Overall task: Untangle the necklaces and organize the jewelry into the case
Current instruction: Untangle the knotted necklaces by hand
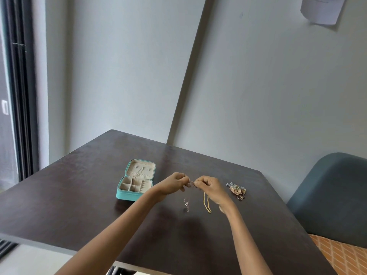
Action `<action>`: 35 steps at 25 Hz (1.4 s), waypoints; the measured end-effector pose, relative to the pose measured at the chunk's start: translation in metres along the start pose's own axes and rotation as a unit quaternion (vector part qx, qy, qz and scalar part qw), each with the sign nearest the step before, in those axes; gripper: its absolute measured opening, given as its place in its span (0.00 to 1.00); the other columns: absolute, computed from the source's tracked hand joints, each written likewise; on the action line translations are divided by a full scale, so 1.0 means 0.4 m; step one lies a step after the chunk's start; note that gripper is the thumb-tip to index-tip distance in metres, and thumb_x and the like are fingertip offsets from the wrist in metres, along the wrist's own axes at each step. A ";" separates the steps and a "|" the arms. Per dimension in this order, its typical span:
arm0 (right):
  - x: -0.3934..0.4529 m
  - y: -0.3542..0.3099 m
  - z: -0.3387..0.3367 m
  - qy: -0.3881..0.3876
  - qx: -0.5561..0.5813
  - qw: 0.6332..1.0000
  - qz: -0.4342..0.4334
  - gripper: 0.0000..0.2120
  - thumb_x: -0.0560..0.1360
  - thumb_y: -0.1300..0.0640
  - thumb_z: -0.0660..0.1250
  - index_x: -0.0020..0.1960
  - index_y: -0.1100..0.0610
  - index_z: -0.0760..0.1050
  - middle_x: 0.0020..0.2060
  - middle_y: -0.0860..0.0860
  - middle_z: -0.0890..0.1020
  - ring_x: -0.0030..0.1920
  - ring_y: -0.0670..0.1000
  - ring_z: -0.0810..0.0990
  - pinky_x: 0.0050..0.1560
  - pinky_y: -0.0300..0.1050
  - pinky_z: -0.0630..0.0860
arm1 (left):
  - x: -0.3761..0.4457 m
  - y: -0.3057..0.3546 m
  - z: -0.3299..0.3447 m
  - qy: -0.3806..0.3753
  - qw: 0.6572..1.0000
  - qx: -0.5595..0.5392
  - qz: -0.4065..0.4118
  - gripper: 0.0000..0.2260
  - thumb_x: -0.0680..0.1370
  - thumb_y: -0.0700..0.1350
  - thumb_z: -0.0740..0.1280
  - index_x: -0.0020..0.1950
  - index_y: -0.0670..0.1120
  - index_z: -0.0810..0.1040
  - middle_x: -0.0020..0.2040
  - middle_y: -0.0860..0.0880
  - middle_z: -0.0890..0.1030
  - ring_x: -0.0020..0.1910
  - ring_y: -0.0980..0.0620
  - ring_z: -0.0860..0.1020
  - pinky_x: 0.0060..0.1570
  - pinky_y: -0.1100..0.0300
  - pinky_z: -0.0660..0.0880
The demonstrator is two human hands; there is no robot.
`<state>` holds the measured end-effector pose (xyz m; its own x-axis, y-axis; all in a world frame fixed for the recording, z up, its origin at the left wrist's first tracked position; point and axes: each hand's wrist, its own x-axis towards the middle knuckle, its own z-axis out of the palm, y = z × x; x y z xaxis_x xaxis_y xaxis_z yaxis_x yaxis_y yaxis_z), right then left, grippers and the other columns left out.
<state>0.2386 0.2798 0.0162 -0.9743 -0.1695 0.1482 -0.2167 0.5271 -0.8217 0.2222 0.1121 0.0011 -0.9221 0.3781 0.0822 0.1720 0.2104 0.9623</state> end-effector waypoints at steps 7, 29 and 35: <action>0.004 0.004 0.002 -0.042 -0.024 0.998 0.031 0.11 0.77 0.59 0.62 0.37 0.51 0.77 0.34 0.45 0.79 0.35 0.41 0.75 0.37 0.34 0.68 | -0.009 -0.024 0.017 0.040 0.993 -0.100 0.040 0.12 0.80 0.36 0.58 0.38 0.45 0.72 0.32 0.52 0.75 0.27 0.61 0.73 0.36 0.67 0.69; -0.018 0.033 0.026 -0.009 0.231 0.965 0.123 0.11 0.75 0.63 0.54 0.35 0.55 0.64 0.25 0.48 0.66 0.22 0.43 0.57 0.21 0.36 0.51 | -0.002 -0.021 -0.025 0.077 0.767 -0.637 0.024 0.12 0.78 0.37 0.53 0.59 0.43 0.71 0.46 0.41 0.81 0.39 0.46 0.82 0.45 0.56 0.79; -0.013 0.018 0.022 0.050 0.241 0.962 0.117 0.13 0.75 0.62 0.56 0.33 0.53 0.61 0.24 0.46 0.58 0.21 0.43 0.52 0.20 0.35 0.50 | -0.020 -0.042 -0.009 0.167 0.976 -0.105 0.096 0.08 0.80 0.42 0.57 0.51 0.42 0.75 0.24 0.51 0.72 0.24 0.55 0.68 0.33 0.63 0.67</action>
<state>0.2428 0.2771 0.0049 -0.9992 -0.0002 -0.0397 0.0396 0.0902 -0.9951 0.2254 0.1024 -0.0150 -0.9474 0.0706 0.3121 0.3101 -0.0371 0.9500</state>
